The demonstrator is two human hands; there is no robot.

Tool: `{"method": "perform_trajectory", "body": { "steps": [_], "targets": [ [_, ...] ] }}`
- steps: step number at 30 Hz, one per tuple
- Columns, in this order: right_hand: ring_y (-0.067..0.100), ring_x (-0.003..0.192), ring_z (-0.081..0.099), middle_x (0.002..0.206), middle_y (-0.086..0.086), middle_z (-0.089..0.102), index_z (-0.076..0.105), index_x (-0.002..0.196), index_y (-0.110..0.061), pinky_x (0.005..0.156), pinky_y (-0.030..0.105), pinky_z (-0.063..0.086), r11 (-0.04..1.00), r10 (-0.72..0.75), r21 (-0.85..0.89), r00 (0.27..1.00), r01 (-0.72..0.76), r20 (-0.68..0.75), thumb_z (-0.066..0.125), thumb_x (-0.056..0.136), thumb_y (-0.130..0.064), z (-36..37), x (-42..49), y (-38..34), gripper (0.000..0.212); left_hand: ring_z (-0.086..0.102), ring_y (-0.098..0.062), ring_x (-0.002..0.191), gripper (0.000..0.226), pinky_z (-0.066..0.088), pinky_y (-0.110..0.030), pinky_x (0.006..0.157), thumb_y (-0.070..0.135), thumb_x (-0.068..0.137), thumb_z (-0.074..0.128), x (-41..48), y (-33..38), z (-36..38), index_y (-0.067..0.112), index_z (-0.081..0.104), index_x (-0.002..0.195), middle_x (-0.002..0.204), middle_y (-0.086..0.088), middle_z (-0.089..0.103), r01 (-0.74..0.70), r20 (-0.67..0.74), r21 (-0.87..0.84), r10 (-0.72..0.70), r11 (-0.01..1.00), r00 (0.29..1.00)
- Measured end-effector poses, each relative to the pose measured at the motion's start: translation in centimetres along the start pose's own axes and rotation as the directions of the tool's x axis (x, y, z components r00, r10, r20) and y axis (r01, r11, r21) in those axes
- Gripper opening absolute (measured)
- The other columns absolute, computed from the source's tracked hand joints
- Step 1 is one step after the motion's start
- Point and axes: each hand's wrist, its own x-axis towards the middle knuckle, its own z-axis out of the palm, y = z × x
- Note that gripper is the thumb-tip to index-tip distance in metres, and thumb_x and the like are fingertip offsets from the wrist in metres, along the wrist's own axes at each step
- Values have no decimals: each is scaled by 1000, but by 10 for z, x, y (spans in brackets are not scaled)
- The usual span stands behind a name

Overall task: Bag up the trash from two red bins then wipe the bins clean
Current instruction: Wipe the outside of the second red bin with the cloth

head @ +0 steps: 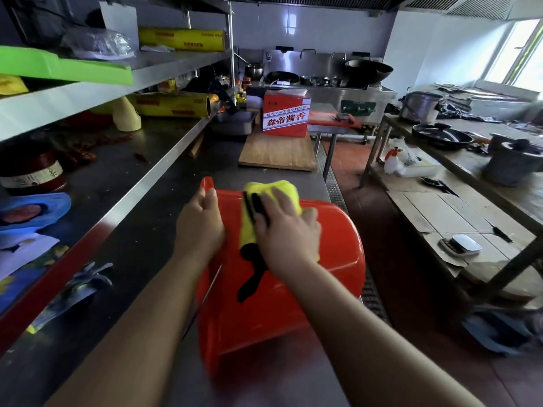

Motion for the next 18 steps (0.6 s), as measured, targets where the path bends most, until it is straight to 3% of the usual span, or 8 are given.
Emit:
{"method": "perform_trajectory", "body": {
  "steps": [2,6,8,12,15,18],
  "targets": [
    [33,112,35,153,-22,19,32,141,-44,89,40,30,997,-81,7,997,81,11,34,98,-49,3,-7,-17,44,44,-25,128,45,30,-20,82,34,102,30,0,-2,-1,12,44,139,137,-13,51,17,14,-15,-16,1000,1000],
    [34,118,37,154,-23,18,29,143,-46,93,40,32,995,-88,42,995,87,36,35,97,-53,-1,-9,5,47,46,-24,124,45,24,-15,76,35,102,32,-4,-4,-1,11,47,136,134,-12,53,7,4,-46,-7,999,1000],
    [34,121,37,154,-23,17,28,143,-47,96,41,32,999,-25,40,999,24,41,35,96,-55,0,-11,26,48,52,-18,110,45,26,-14,72,37,101,32,-6,-5,-1,13,49,135,127,-11,58,-3,-5,-71,3,997,1000],
    [39,120,41,156,-20,18,30,143,-46,99,42,36,978,209,27,978,-209,-17,39,95,-52,-3,-13,77,49,50,0,71,51,34,-19,59,49,97,35,-13,-8,-2,21,46,138,90,8,60,-9,22,-75,11,997,1000],
    [40,117,42,155,-17,19,31,143,-43,94,44,40,932,362,40,932,-361,-22,40,96,-49,-11,-16,104,48,48,1,88,68,35,-19,78,52,88,54,-22,-6,-1,20,33,144,113,8,53,14,69,-102,-7,995,998],
    [40,114,43,154,-12,23,36,142,-37,90,44,42,919,393,35,918,-392,-61,43,97,-43,-16,-21,110,47,51,-6,78,77,38,-20,62,42,77,73,-32,-5,-1,13,34,136,102,4,51,81,77,-87,-74,993,994]
  ]
}}
